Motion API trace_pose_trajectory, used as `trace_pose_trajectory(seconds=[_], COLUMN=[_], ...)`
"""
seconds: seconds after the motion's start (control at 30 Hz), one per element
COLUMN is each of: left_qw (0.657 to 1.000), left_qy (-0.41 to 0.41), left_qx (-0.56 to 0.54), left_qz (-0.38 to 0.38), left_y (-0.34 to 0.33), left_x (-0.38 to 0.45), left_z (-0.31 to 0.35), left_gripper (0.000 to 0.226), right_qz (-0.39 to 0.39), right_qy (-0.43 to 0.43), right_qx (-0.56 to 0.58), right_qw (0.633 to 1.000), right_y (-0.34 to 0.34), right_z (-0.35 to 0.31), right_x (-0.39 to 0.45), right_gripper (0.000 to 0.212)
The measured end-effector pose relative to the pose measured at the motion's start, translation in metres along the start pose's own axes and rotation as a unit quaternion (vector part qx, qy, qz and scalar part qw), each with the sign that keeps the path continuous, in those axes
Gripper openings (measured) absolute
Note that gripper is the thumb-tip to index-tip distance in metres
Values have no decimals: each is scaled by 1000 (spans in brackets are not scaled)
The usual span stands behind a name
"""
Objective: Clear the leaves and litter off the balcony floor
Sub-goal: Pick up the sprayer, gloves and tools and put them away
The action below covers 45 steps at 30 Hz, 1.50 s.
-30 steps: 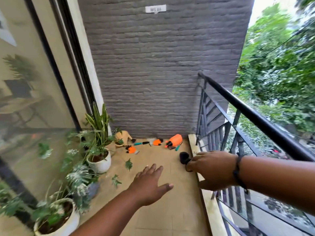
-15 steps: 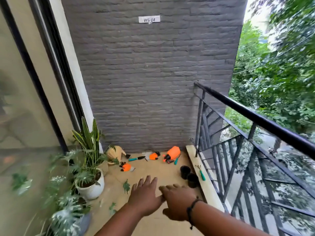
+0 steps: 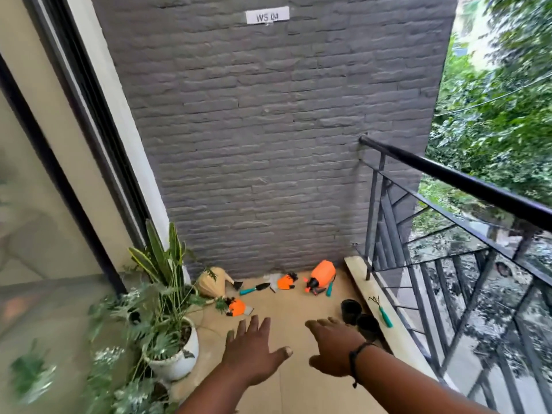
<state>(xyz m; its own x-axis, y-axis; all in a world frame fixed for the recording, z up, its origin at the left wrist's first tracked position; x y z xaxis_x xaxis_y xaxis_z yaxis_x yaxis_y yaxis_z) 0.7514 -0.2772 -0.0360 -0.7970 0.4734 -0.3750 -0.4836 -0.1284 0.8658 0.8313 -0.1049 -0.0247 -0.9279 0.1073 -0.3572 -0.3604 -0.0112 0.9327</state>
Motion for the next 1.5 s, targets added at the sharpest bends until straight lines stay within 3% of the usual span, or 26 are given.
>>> trace_pose_trajectory(seconds=[0.5,0.6,0.73,0.83,1.17,1.4,1.5], left_qw=[998,999,998,997,992,987,981], left_qy=[27,37,57,78,104,111,128], left_qx=[47,36,-7,-24,-24,-19,-28], left_qz=[25,12,-11,-3,-74,-117,-142], left_y=[97,100,101,103,148,184,188], left_x=[236,261,292,322,443,525,559], left_z=[42,42,17,-16,-133,-192,-200], left_gripper=[96,109,128,102,96,134,130], right_qz=[16,4,-18,-29,-60,-70,-97], right_qy=[16,25,50,62,76,81,87], right_qx=[-46,-57,-61,-65,-93,-44,-33], right_qw=[999,998,997,996,991,993,991], right_y=[77,88,90,88,110,125,124], right_z=[128,138,135,126,80,60,70], right_x=[224,257,308,349,503,595,631], right_gripper=[58,57,61,69,76,74,75])
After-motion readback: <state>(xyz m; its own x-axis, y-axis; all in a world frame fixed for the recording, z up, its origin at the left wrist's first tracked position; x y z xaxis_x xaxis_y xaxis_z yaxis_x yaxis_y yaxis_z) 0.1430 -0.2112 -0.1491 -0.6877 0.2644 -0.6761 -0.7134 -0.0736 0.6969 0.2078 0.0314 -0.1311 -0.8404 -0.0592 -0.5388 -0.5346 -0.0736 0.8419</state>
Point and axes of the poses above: each hand's wrist, its own x-axis towards the middle knuckle, its own y-axis out of the back of the hand, z = x × y, the point moved 1 cm from there along x, towards the middle knuckle, and after that the axes turned 12 degrees about -x, right-handed, at the moved point
